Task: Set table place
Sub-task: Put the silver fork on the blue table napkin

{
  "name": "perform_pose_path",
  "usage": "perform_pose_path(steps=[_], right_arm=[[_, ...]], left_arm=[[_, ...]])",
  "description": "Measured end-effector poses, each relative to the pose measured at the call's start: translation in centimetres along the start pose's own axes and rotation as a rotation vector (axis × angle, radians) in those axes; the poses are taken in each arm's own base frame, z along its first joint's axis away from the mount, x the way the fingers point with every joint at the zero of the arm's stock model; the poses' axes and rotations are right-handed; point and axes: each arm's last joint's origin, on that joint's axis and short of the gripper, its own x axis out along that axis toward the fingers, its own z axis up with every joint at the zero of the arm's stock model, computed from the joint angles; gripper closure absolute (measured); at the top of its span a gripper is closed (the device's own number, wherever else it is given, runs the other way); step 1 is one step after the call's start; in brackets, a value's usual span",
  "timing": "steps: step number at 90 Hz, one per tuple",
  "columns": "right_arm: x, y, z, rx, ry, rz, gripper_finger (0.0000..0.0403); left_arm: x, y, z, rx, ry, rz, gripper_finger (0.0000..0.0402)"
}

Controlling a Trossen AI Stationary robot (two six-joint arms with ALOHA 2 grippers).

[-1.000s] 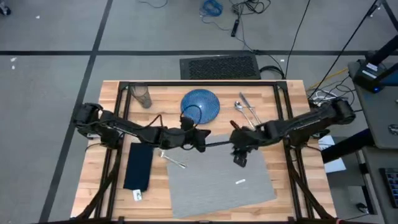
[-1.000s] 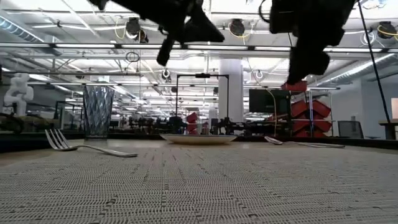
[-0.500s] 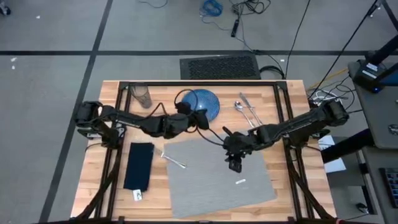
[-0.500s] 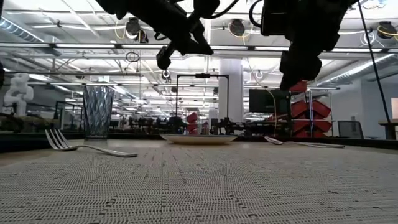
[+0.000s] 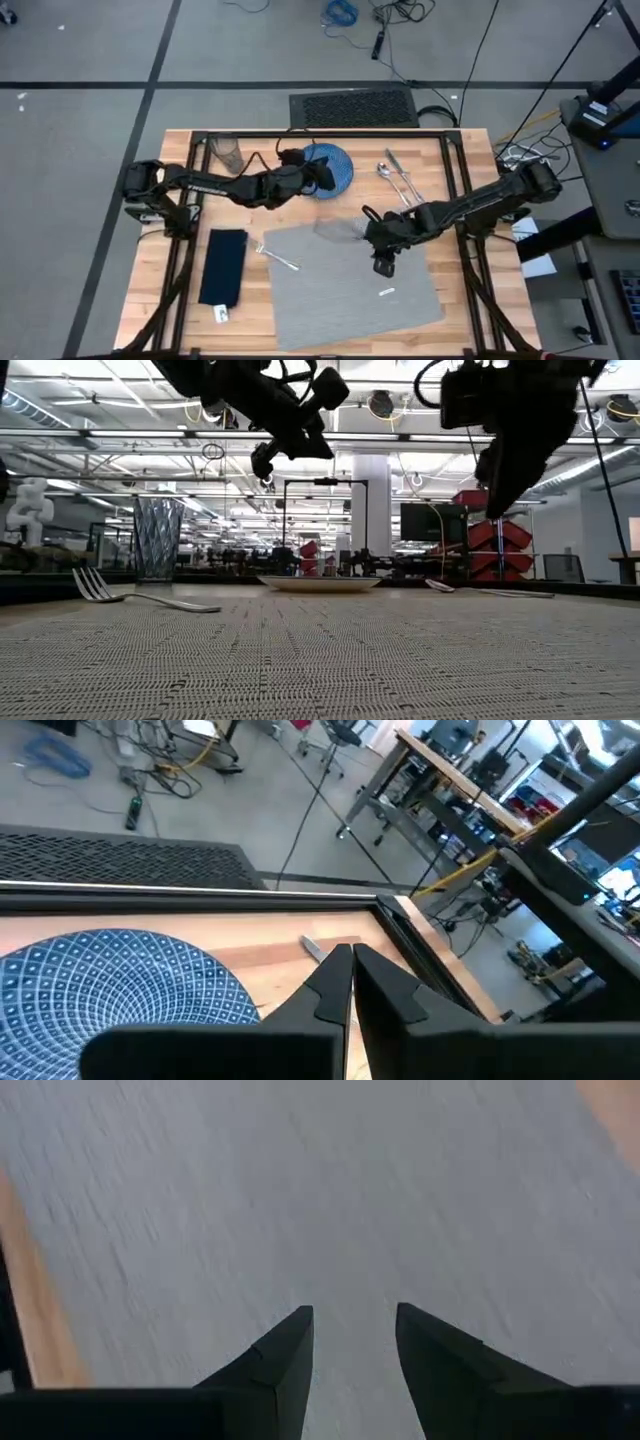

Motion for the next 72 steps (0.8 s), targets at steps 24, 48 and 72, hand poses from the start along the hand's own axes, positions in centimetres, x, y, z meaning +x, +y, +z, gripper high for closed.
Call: perform_pose_path(steps=[24,48,72], right_arm=[[0.1,-0.8,-1.4,-0.006,0.058,-0.103,0.0273],[-3.3,-1.6,-1.1,0.025,-0.113,-0.117,0.0273],[-6.9,-4.5,-1.1,0.098,-0.201,-0.176,0.0273]], left_arm=[[0.3,-0.2,0.9,0.008,0.218,-0.279,0.0402],[-3.1,0.4,-4.5,0.202,0.658,-0.154,0.0402],[-6.7,0.4,-9.6,0.381,0.868,-0.049,0.0402]])
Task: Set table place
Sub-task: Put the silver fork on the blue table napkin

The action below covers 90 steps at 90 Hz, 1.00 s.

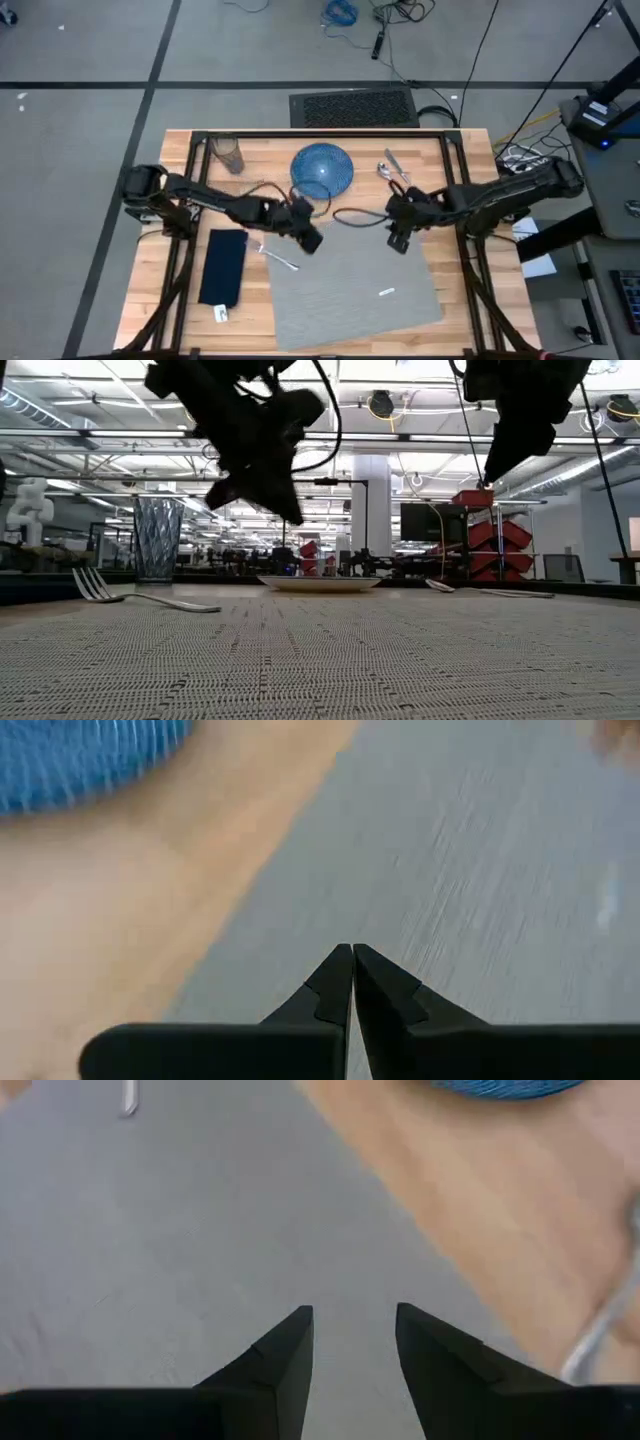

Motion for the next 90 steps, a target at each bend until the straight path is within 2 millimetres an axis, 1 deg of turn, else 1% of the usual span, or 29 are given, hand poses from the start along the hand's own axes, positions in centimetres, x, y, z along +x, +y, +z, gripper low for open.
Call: perform_pose_path(steps=[14,30,59,76,90], right_arm=[[-1.1,-1.6,0.1,0.029,-0.011,-0.026,0.0273],[-1.7,-2.7,0.2,0.043,-0.019,-0.046,0.0273],[-1.7,-3.3,0.3,0.034,-0.011,-0.067,0.0273],[-1.7,-3.5,0.0,0.022,0.015,-0.100,0.0273],[-1.7,-3.6,-0.1,0.018,0.023,-0.106,0.0273]], left_arm=[[0.5,-1.0,-2.4,0.048,0.081,0.030,0.0402],[0.9,-1.7,-4.9,0.072,0.163,0.080,0.0402],[1.5,-2.7,-8.6,0.082,0.261,0.136,0.0402],[0.9,-3.7,-10.2,0.053,0.339,0.088,0.0402],[0.0,-4.7,-12.0,0.055,0.495,0.005,0.0402]])
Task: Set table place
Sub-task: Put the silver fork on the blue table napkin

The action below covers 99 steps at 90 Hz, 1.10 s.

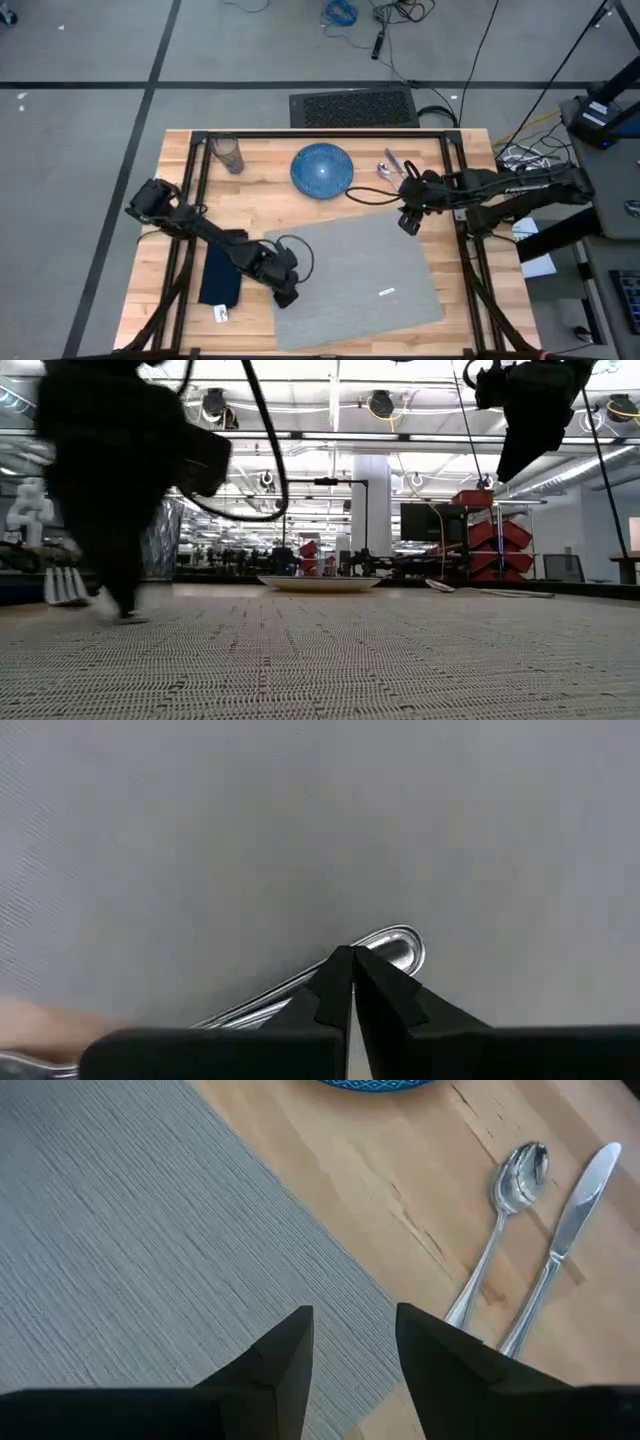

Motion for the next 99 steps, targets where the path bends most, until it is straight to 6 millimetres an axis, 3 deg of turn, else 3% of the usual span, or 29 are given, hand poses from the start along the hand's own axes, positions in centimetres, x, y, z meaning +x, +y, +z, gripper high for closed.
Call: perform_pose_path(steps=[22,48,79,87,99], right_arm=[[0.0,0.0,0.0,-0.015,-0.001,-0.005,0.0273],[0.0,0.0,0.0,-0.023,-0.001,-0.005,0.0273],[0.0,-0.1,0.0,-0.043,-0.011,-0.021,0.0273],[0.0,-0.1,0.1,-0.049,-0.012,-0.026,0.0273],[0.1,-0.4,0.2,-0.052,-0.012,-0.035,0.0273]], left_arm=[[0.1,-1.2,-3.1,-0.001,0.208,-0.068,0.0402],[-0.5,-2.0,-4.8,-0.242,0.256,-0.069,0.0402],[-3.5,-3.6,-6.1,-0.723,-0.096,-0.118,0.0402],[-3.5,-3.4,-6.5,-0.866,-0.150,-0.077,0.0402],[-3.7,-2.4,-5.9,-0.920,-0.152,0.070,0.0402]])
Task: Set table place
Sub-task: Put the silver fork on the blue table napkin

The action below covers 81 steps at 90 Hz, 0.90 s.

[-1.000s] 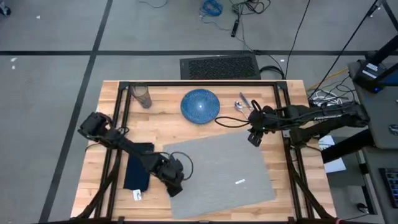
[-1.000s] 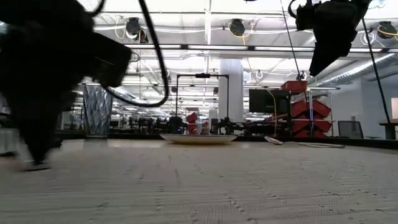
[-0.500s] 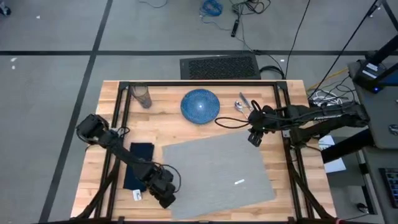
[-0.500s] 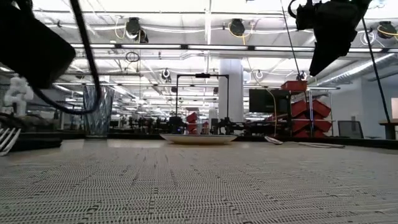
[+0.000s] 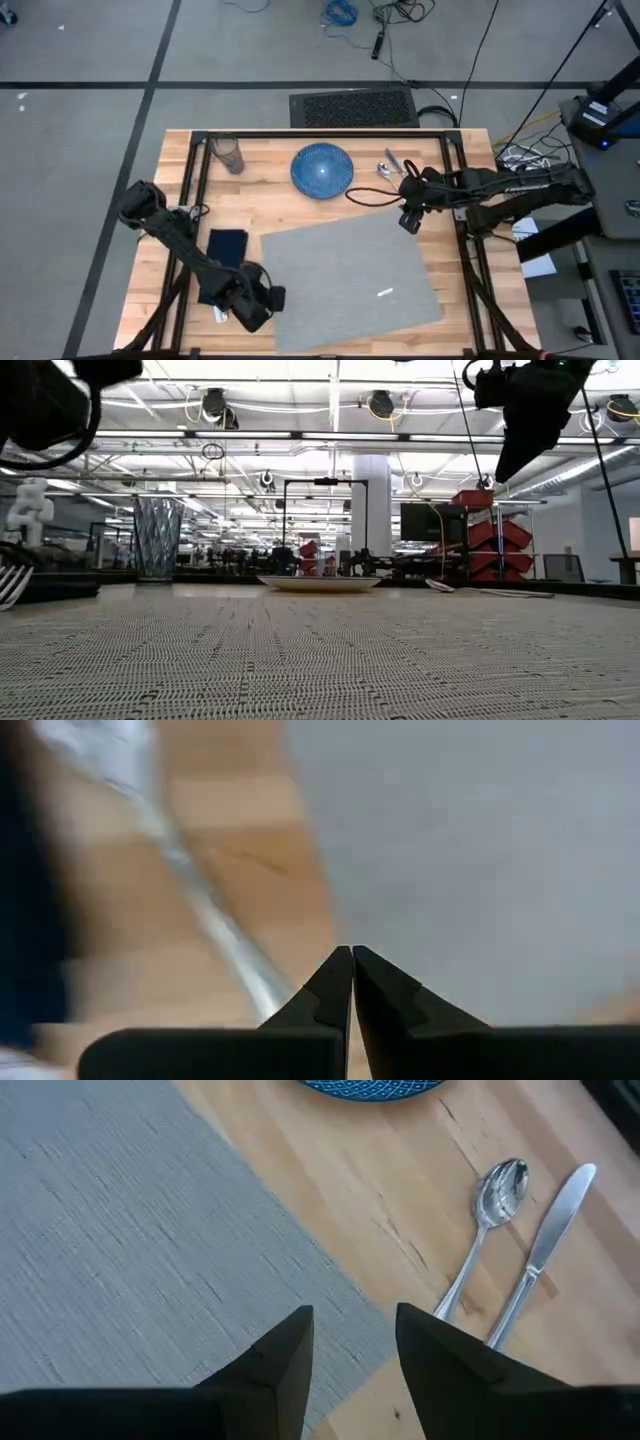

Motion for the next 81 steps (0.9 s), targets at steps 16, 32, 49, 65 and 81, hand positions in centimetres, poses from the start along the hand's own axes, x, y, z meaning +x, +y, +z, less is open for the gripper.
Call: perform_pose_path(steps=[16,32,49,65,81], right_arm=[[0.1,-0.3,0.1,0.004,0.001,-0.011,0.0273],[0.1,-0.3,0.2,-0.026,-0.004,-0.008,0.0273],[0.1,-0.3,0.3,-0.028,-0.008,-0.007,0.0273],[0.1,-0.3,0.3,-0.013,-0.008,-0.005,0.0273],[0.1,-0.3,0.3,-0.011,-0.009,-0.005,0.0273]], left_arm=[[-0.5,0.1,1.5,-0.012,-0.045,0.140,0.0402],[-0.4,-0.7,1.2,0.146,0.006,0.075,0.0402],[-0.4,-0.8,1.6,0.126,-0.027,0.072,0.0402],[-0.4,-0.4,1.8,-0.001,-0.053,0.111,0.0402],[-0.2,-0.1,1.7,0.033,-0.042,0.125,0.0401]])
